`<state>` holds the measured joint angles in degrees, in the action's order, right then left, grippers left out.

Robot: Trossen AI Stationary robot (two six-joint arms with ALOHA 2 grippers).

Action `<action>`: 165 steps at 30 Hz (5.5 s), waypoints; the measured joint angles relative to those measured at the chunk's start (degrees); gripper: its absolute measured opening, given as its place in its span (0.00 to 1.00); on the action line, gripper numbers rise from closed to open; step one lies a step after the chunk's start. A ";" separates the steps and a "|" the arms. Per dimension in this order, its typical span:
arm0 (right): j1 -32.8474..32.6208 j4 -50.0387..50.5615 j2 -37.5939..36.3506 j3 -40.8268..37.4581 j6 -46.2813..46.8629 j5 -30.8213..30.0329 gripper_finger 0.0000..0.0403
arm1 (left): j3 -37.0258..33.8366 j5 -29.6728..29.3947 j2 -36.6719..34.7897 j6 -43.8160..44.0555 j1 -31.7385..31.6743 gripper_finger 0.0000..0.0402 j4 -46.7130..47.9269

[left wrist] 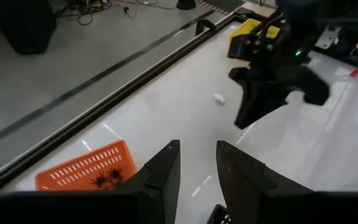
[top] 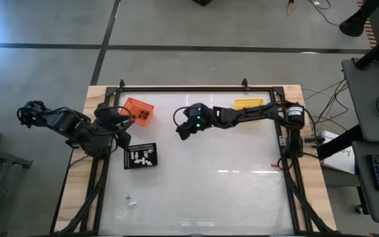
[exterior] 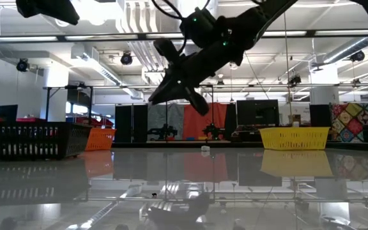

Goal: Sort Halloween decoration
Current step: Put the black spider toy into the orange bin

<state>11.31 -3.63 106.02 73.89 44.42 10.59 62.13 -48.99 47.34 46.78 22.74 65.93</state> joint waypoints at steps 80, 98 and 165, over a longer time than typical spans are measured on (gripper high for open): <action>12.48 1.56 43.71 60.72 0.26 16.48 0.19 | 0.00 0.02 -2.70 11.04 0.00 0.22 -0.35; 10.34 -0.63 43.71 60.72 -11.24 21.03 0.21 | 0.00 0.04 -2.70 11.02 0.02 0.22 -0.35; 12.24 72.97 3.91 60.68 -37.75 -4.75 0.21 | -0.37 35.15 20.35 -12.70 -28.60 0.22 -7.86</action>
<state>23.55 69.34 109.93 134.57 6.67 5.83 61.76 -13.84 67.70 34.08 -5.86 58.07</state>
